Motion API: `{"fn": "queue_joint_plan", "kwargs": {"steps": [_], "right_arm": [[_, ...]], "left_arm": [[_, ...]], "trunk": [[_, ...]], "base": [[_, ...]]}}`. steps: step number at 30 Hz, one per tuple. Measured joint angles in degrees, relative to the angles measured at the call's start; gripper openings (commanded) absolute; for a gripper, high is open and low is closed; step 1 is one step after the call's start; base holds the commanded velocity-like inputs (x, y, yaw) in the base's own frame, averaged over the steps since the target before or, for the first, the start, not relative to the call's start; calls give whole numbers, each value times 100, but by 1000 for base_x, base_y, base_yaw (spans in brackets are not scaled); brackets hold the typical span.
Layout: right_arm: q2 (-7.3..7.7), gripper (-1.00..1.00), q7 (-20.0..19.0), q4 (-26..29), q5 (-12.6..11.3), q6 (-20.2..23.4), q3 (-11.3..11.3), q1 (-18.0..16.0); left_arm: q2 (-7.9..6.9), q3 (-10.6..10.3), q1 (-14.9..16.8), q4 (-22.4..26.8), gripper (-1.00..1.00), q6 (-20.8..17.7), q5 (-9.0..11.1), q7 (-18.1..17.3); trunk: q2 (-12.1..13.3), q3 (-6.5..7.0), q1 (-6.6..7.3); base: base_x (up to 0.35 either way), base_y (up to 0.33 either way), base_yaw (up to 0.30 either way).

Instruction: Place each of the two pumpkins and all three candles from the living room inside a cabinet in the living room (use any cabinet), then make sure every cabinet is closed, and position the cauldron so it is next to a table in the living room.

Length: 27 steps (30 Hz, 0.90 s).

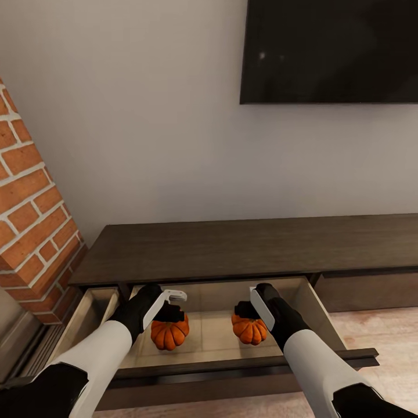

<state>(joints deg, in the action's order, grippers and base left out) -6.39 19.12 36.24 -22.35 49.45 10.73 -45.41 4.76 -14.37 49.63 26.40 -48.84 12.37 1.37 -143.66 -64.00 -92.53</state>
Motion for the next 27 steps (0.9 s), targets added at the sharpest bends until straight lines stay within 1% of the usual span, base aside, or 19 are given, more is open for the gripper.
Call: {"fn": "queue_joint_plan", "kwargs": {"steps": [7, 16, 22, 27], "right_arm": [[2, -100, -1, 0, -5, 0, -3, 0], [3, -100, 0, -1, -5, 2, -4, 1], [3, -100, 0, 0, -4, 0, -4, 0], [3, -100, 0, -1, -4, 2, -4, 1]], "left_arm": [[2, 0, -7, 6, -100, 7, -2, -3], [3, -1, -10, 7, -100, 8, 0, -10], [3, 0, -8, 13, -100, 17, -2, -10], [6, -1, -10, 15, -100, 68, 0, -13]], "trunk": [[0, 0, 0], [-11, -199, -24], [-12, -200, -23], [-18, -310, -37]], "base": [[0, 0, 0], [0, 0, 0], [0, 0, 0], [0, 0, 0]]}}
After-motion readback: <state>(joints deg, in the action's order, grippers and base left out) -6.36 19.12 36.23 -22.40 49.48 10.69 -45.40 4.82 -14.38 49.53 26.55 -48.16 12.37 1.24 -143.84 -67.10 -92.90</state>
